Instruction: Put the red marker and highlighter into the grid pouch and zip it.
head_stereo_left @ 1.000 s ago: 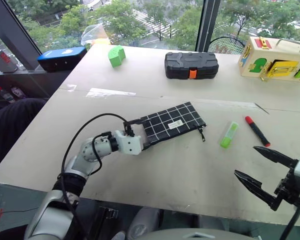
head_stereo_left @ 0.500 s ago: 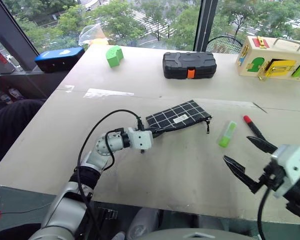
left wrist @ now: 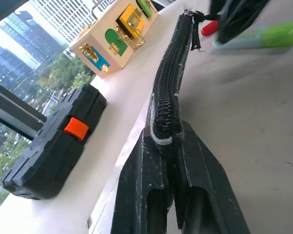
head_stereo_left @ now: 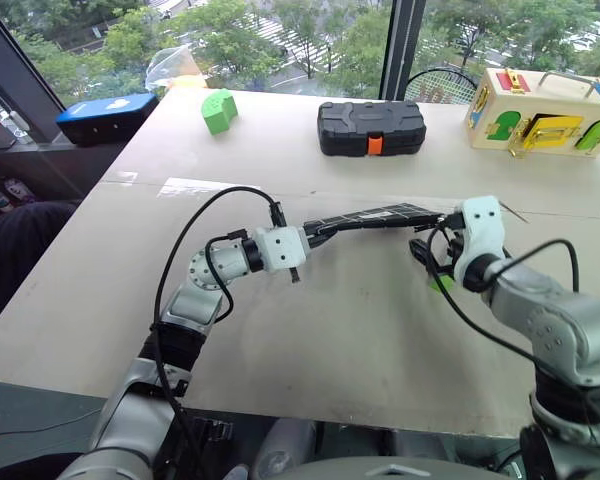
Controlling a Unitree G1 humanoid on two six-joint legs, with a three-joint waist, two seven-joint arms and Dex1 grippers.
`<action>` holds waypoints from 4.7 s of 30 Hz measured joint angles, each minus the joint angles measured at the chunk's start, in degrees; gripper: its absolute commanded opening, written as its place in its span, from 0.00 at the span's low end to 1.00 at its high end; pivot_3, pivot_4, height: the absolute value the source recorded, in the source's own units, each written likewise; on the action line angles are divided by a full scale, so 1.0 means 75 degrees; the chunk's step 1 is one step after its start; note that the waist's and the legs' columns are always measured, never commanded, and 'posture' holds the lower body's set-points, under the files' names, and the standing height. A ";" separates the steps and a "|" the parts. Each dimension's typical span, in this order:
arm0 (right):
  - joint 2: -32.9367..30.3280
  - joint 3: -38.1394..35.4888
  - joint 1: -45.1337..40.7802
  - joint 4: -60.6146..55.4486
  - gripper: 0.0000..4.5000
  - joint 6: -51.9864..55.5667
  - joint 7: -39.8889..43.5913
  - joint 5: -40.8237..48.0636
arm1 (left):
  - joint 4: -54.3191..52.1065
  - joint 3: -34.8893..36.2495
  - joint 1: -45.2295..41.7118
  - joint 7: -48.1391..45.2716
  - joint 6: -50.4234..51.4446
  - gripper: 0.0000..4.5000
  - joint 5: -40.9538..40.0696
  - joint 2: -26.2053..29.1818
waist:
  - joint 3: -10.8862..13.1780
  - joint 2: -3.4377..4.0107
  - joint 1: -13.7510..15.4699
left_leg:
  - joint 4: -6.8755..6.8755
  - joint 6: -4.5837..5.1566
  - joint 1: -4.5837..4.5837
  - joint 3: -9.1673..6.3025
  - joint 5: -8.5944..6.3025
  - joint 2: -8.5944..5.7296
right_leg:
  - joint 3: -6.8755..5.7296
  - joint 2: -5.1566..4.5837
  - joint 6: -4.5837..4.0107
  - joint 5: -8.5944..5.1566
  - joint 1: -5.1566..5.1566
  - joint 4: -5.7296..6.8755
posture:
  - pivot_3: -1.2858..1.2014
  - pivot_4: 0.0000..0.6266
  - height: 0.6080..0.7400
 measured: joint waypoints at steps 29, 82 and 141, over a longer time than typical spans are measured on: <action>-0.0499 0.0293 0.0232 -0.0590 0.01 0.0360 0.1854 -0.0022 | -0.0130 -0.0017 0.0168 0.0620 0.0207 0.00 0.0900 0.0094 | 0.0003 0.0011 -0.0187 | -0.0001 0.0002 0.0002 0.0007 -0.0001 0.0001 | -0.0004 0.0000 0.0001 -0.0001 0.0000 -0.0002 | 0.52 0.24 1.00; 0.0674 0.1600 -0.2107 0.1850 0.01 0.1339 0.3781 0.0820 | -0.0468 -0.0538 -0.0131 0.0359 -0.0283 0.00 0.1084 -0.0323 | 0.0010 0.0024 -0.0197 | -0.0007 0.0001 -0.0002 0.0005 -0.0001 -0.0003 | -0.0016 -0.0010 0.0000 0.0000 -0.0020 0.0013 | 0.52 0.24 1.00; -0.3842 0.5745 -0.2019 0.2176 0.99 -0.6888 0.5683 -0.5499 | -0.1253 -0.0028 0.0422 0.0013 0.1135 0.00 -0.0025 -0.0233 | 0.0015 0.0022 -0.0165 | -0.0007 -0.0001 -0.0018 0.0001 0.0000 0.0001 | -0.0034 -0.0009 0.0003 0.0000 -0.0015 -0.0025 | 0.52 0.24 1.00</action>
